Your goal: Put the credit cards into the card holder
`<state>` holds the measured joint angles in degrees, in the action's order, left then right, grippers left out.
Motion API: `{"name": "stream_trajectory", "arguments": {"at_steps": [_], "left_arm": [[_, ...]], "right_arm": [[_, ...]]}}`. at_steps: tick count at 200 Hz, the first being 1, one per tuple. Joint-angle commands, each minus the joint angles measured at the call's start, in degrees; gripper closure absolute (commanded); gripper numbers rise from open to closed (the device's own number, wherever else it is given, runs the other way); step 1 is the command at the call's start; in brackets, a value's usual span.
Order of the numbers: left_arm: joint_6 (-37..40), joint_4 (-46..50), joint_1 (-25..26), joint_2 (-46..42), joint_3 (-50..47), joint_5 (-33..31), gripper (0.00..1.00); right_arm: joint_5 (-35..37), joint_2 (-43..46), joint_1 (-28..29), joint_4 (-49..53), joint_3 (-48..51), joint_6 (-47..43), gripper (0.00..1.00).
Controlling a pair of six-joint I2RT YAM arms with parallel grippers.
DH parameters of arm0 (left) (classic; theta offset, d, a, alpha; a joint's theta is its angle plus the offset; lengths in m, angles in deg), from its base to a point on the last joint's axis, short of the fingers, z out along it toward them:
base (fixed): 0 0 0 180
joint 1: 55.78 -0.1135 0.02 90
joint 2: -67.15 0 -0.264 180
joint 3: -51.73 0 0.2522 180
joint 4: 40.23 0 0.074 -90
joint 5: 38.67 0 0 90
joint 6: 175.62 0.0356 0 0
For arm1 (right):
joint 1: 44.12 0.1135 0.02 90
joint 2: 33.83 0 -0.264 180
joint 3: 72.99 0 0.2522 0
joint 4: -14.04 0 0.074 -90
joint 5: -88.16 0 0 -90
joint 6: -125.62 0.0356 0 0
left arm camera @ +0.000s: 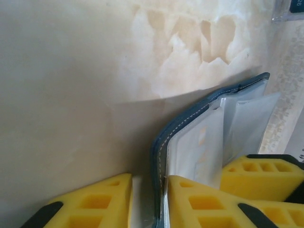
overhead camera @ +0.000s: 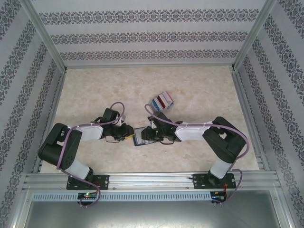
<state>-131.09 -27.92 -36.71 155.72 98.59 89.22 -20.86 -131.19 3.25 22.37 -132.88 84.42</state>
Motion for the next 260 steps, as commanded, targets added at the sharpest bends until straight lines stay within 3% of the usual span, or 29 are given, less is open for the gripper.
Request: {"name": "stream_trajectory", "arguments": {"at_steps": [1, 25, 69, 111, 198, 245, 260], "left_arm": [[0.7, 1.5, 0.2, -1.5, -0.7, -1.1, 0.8], [1.4, 1.1, 0.2, -0.6, -0.7, -1.2, 0.91], [1.2, -0.5, 0.1, 1.6, -0.8, 0.2, 0.96], [1.3, -0.3, 0.2, 1.1, -1.1, -0.2, 1.0], [1.3, -0.8, 0.3, 1.4, -1.1, -0.4, 1.0], [2.9, 1.6, 0.2, 1.8, 0.5, -1.1, 1.0], [2.8, 1.5, 0.2, 1.5, 0.5, -1.3, 1.0]], "right_arm": [[4.1, 2.7, -0.1, 6.0, -1.6, -4.1, 0.69], [5.8, 1.7, 0.2, 8.1, -2.3, -5.3, 0.68], [4.9, -2.1, 1.1, 8.5, -3.9, -5.3, 0.69], [5.5, -3.3, 1.9, 10.5, -5.7, -6.1, 0.79], [1.5, -4.1, 3.3, 8.0, -7.2, -9.6, 0.87], [6.3, 1.4, 3.1, 12.6, -6.8, -12.8, 0.8], [8.8, 4.4, 3.0, 14.5, -6.3, -14.0, 0.72]]}}
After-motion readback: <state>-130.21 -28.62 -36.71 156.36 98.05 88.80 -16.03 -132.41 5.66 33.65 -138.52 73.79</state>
